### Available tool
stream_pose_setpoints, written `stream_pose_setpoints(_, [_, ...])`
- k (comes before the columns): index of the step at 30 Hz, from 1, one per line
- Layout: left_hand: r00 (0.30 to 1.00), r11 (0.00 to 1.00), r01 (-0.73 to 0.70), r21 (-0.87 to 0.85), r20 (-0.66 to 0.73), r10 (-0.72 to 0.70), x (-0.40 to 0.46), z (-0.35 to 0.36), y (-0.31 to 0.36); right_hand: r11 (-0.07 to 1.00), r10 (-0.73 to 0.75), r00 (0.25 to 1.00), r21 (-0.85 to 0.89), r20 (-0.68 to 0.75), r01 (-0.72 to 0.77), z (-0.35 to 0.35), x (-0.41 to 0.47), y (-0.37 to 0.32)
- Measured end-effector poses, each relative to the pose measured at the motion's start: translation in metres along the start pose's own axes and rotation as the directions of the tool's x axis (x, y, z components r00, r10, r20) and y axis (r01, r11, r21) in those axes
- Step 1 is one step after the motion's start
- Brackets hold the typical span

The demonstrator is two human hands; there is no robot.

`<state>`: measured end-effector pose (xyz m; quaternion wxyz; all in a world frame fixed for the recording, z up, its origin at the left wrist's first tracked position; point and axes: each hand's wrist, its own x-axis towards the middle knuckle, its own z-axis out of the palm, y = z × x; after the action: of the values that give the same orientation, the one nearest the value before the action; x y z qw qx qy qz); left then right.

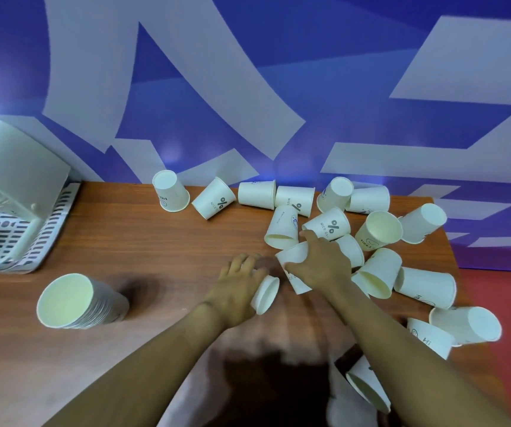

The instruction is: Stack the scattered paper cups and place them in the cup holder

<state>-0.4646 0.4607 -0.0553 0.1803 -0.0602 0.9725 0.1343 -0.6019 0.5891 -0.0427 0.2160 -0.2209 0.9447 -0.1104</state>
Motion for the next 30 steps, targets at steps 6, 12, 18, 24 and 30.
stream_pose_setpoints(6, [0.981,0.956,0.087,-0.280,-0.145,-0.132,-0.039,-0.027,-0.012,0.989,-0.034,0.999,0.145,-0.038,0.039,-0.020,-0.031,-0.017])
stream_pose_setpoints(12, [0.921,0.873,0.071,-0.482,-0.305,-0.243,-0.079,-0.052,-0.028,0.981,-0.090,0.990,0.162,-0.110,0.107,-0.036,-0.064,-0.057])
stream_pose_setpoints(18, [0.893,0.800,0.007,-0.600,-0.356,-0.274,-0.122,-0.073,-0.054,0.983,-0.116,0.977,0.120,-0.177,0.139,-0.033,-0.102,-0.095])
stream_pose_setpoints(24, [0.895,0.770,-0.107,-0.629,-0.398,-0.201,-0.177,-0.091,-0.112,0.983,-0.068,0.969,0.152,-0.237,0.106,-0.022,-0.139,-0.163])
stream_pose_setpoints(30, [0.851,0.759,-0.180,-0.626,-0.486,-0.200,-0.219,-0.115,-0.176,0.969,-0.088,0.945,0.193,-0.315,0.154,-0.008,-0.168,-0.242])
